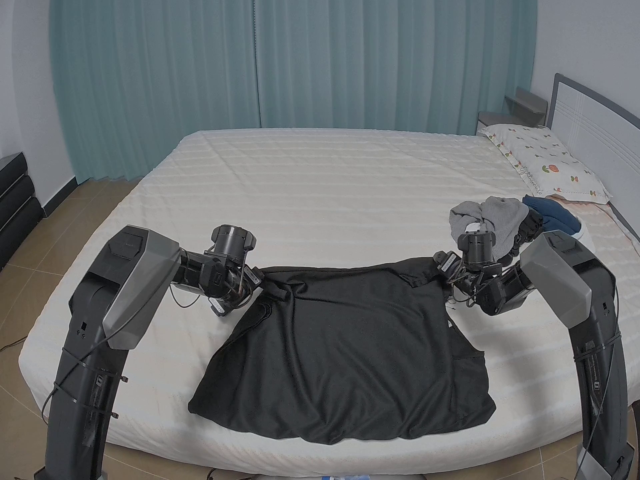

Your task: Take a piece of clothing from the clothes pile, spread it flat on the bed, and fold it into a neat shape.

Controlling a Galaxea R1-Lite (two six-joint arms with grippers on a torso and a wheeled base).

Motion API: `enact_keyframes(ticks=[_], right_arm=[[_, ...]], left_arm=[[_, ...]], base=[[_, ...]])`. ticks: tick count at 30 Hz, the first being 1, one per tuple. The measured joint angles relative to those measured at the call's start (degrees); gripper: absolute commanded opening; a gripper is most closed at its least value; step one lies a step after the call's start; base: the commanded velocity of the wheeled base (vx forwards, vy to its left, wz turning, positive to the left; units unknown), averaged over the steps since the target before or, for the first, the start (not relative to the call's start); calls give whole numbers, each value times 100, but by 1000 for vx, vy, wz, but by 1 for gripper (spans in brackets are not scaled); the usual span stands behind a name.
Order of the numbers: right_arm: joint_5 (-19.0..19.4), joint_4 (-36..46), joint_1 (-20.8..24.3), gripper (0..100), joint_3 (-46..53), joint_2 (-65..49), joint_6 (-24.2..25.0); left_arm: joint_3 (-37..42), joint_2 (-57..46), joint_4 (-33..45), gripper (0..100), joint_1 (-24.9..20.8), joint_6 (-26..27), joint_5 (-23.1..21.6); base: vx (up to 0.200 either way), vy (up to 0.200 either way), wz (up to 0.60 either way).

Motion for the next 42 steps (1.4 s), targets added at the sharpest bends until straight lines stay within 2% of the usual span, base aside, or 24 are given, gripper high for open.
enact_keyframes(ticks=[7,16,25,33,42], right_arm=[[435,-77,-212,100,813,-471,271],[1254,-725,-362,100,2225,-1089,406],[1893,-1599,-419,100,3790,-1657,384],[2064,-2547,-424,100,5127,-2158,364],[2071,-3383,-404,100,6357,-2656,296]], left_arm=[[521,-427,67,100,221,48,-633],[1213,-1052,54,100,315,138,-1174],[2500,-1736,-296,100,345,827,-1803],[3797,-2420,-801,100,323,879,-2080],[5430,-3224,-1932,100,162,547,-2110]], base=[[0,0,0],[0,0,0],[0,0,0],[0,0,0],[0,0,0]])
